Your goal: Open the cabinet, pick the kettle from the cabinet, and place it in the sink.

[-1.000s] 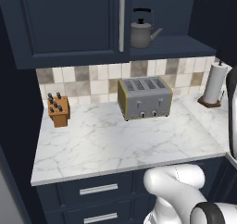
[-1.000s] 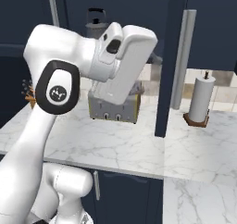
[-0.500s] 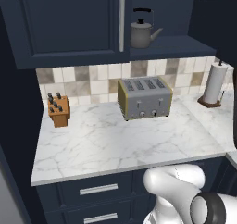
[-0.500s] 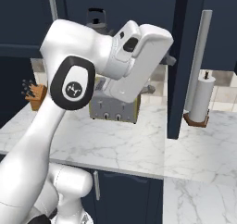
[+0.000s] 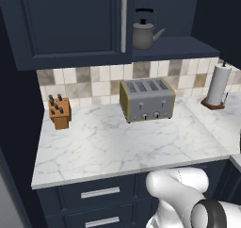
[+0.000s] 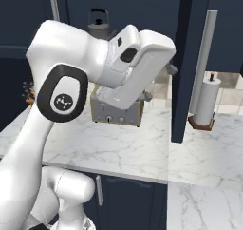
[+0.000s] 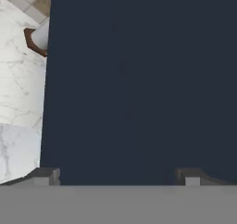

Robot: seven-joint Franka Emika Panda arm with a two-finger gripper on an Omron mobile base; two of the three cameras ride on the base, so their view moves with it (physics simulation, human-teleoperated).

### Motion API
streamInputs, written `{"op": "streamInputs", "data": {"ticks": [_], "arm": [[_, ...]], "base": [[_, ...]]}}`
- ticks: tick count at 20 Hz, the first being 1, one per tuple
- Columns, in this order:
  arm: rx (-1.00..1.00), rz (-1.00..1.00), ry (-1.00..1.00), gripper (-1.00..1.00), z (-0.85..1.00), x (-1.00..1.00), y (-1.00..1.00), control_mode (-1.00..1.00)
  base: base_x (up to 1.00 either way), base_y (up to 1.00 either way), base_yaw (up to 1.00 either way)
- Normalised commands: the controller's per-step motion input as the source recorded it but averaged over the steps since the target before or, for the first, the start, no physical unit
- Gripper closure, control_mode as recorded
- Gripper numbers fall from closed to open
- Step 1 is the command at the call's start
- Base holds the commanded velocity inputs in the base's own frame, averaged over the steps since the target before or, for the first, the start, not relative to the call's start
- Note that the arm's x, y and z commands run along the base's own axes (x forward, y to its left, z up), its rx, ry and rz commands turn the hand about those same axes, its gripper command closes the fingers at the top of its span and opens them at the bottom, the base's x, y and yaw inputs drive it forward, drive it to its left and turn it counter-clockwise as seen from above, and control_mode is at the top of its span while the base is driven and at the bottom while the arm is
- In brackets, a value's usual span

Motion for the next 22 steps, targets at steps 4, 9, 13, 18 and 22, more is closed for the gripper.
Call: {"op": "streamInputs", "data": {"ticks": [4,9,13,18,22], "arm": [[0.08,0.0,-0.22,-1.0,0.0,-0.67,0.49,-1.0],[-0.02,0.0,-0.15,-1.0,-0.08,-0.63,0.89,-1.0],[0.05,0.0,-0.09,-1.0,0.0,-0.42,0.76,-1.0],[0.19,-0.03,-0.01,-1.0,0.0,-0.29,0.6,-1.0],[0.17,-0.02,0.0,-1.0,0.0,-0.28,0.71,-1.0]], "base": [[0.0,0.0,0.0],[0.0,0.0,0.0],[0.0,0.0,0.0],[0.0,0.0,0.0],[0.0,0.0,0.0]]}}
